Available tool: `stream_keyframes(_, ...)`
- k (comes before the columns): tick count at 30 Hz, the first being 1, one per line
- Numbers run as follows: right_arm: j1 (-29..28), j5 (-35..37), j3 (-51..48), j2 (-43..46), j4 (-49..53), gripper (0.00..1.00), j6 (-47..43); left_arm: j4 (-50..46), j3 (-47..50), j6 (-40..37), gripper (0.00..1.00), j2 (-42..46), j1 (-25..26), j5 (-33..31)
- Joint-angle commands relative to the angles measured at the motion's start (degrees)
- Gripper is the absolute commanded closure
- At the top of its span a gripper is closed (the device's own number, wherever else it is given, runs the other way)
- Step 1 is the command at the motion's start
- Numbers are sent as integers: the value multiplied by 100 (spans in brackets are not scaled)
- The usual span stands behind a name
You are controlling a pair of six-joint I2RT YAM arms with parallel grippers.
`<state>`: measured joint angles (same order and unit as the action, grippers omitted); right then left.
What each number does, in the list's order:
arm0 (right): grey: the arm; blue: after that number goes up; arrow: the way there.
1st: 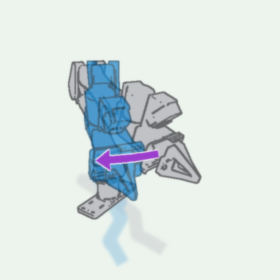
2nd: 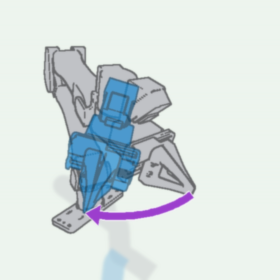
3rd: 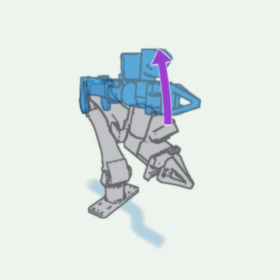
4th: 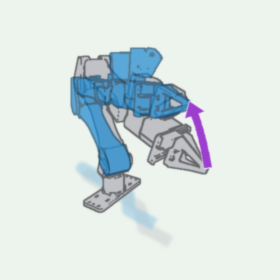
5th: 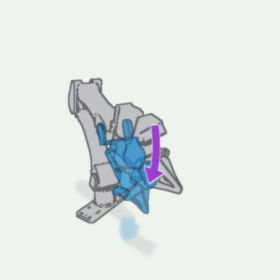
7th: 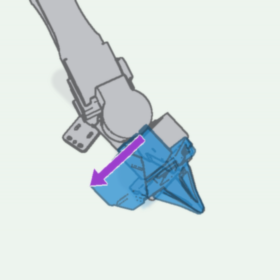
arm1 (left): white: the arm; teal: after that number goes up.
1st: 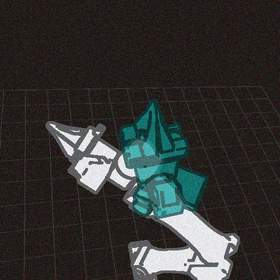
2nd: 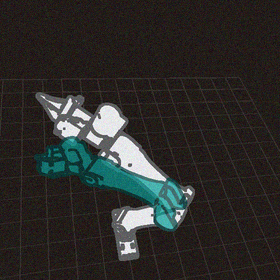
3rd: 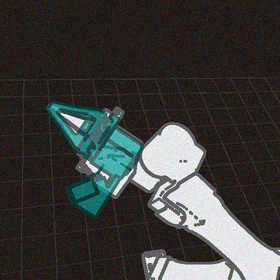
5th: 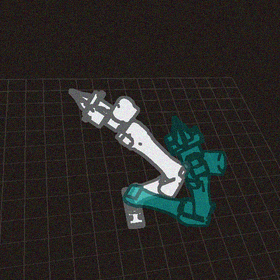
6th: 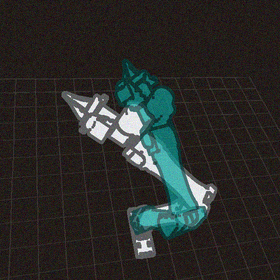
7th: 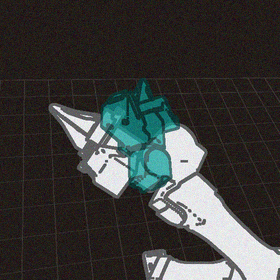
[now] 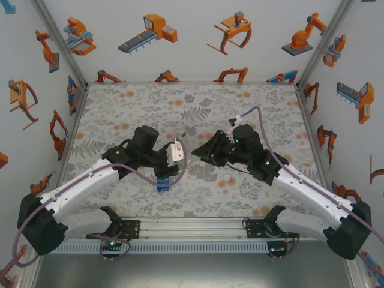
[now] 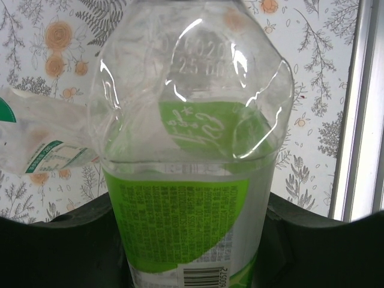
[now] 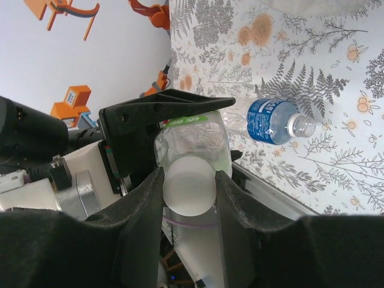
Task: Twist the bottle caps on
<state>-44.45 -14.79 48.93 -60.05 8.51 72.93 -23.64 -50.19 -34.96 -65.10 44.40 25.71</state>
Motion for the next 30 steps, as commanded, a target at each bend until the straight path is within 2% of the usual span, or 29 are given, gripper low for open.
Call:
stream_keyframes(1,-72,153,318,-112,43,80,46,912,-151,-57,100,107,135,679)
stream_keyframes(4,-65,267,670,-45,360,66,-802,828,-166,-84,100,107,139,722)
stream_keyframes(7,-72,272,892,110,488,49,-1661,766,-175,-101,100,130,139,805)
stream_keyframes(10,-44,414,1200,218,953,39,-2498,658,-204,-115,100,118,139,947)
stream_keyframes(18,-11,328,1663,472,1394,38,-4715,316,-377,-5,100,28,187,1234)
stream_keyframes(21,-10,77,1722,545,1459,38,-5708,264,-377,15,100,17,183,1382)
stream_keyframes(28,-11,-1952,1664,651,1495,43,-8440,101,-446,-53,100,-51,192,1550)
stream_keyframes(30,-11,-2129,1727,611,1559,43,-8778,17,-492,-107,100,-74,193,1595)
